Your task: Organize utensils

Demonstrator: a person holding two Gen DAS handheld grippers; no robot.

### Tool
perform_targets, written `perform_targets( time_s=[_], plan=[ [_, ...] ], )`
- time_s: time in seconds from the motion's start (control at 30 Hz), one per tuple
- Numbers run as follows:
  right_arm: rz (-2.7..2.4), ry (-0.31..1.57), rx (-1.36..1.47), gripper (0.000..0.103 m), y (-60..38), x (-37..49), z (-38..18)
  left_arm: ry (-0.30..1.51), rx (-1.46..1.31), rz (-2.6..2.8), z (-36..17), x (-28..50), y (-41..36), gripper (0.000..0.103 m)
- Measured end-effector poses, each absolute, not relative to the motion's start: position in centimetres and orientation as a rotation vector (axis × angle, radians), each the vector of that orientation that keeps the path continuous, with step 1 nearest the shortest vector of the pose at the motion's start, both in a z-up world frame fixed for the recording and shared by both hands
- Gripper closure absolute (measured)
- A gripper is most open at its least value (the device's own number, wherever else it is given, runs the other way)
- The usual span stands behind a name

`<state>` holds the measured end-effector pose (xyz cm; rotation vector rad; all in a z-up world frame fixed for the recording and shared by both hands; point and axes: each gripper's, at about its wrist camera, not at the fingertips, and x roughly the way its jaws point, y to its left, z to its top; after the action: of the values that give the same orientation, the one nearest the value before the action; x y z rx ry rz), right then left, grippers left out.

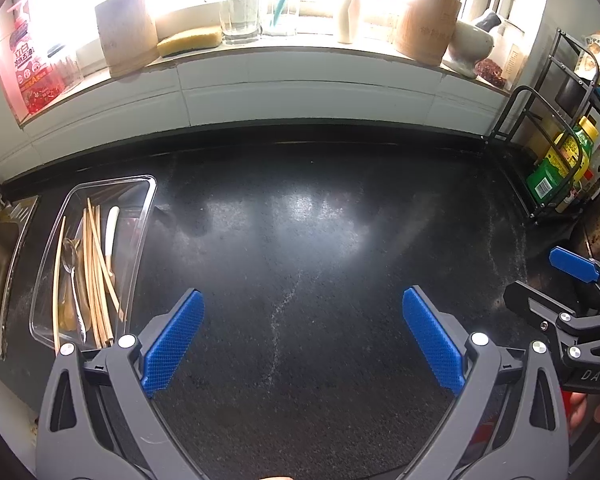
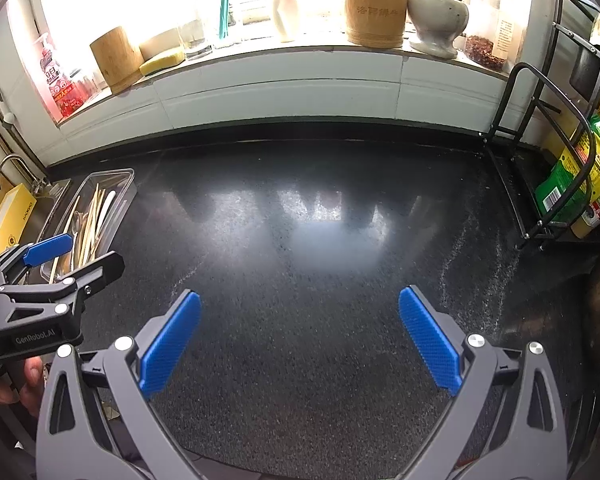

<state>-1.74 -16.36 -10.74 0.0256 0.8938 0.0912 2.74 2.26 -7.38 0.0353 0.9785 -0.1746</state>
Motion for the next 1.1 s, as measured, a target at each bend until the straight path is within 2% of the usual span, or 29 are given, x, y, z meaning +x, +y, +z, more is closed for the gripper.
perform_targets(
  time_s=[0.6, 1.1],
  plan=[
    [0.081, 0.899, 0.028, 0.007, -16.9, -1.0, -11.0, 0.933, 0.021, -0.105, -6.8, 3.0, 2.4, 0.006],
    [0.081, 0.902, 0.029, 0.007, -16.9, -1.5, -11.1, 0.994, 0.005, -0.088, -7.9, 3.1, 3.0, 0.006]
  ],
)
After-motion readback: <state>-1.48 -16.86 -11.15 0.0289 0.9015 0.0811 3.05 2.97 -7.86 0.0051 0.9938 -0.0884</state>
